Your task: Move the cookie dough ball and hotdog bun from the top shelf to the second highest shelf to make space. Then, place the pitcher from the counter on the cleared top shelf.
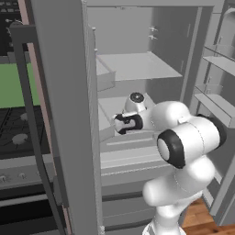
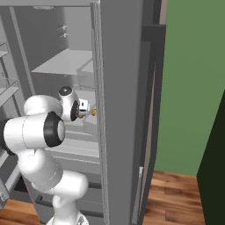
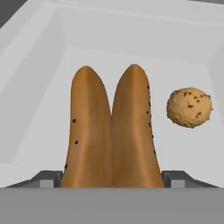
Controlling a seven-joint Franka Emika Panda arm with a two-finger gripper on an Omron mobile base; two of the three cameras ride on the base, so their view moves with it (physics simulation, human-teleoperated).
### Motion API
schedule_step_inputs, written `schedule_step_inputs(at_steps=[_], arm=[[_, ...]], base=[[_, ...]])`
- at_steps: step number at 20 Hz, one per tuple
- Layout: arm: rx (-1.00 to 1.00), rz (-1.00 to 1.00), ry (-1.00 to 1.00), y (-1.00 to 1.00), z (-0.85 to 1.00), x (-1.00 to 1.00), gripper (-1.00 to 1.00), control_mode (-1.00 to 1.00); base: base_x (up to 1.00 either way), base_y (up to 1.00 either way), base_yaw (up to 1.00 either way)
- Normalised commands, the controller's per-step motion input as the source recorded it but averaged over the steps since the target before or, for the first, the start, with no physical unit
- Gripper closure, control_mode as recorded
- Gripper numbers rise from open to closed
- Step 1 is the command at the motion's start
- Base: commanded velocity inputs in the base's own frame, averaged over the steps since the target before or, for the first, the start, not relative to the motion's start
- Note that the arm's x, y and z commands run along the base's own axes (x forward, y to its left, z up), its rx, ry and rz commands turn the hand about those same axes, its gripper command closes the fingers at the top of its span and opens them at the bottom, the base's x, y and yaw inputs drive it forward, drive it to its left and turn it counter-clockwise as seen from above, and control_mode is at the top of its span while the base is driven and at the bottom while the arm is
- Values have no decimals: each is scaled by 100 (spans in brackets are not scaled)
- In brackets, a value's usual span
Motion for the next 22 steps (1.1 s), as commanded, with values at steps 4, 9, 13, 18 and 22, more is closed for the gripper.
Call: schedule_step_inputs(at_steps=[4, 9, 13, 18, 22], arm=[[0, 0, 0, 0, -29, 58, 100, -100], [0, 0, 0, 3, -24, 65, 100, -100], [0, 0, -2, 26, -13, 59, -100, -100], [0, 0, -7, 18, -1, 26, -100, -100], [0, -2, -4, 0, 0, -1, -100, -100]], base=[[0, 0, 0], [0, 0, 0], [0, 0, 0], [0, 0, 0], [0, 0, 0]])
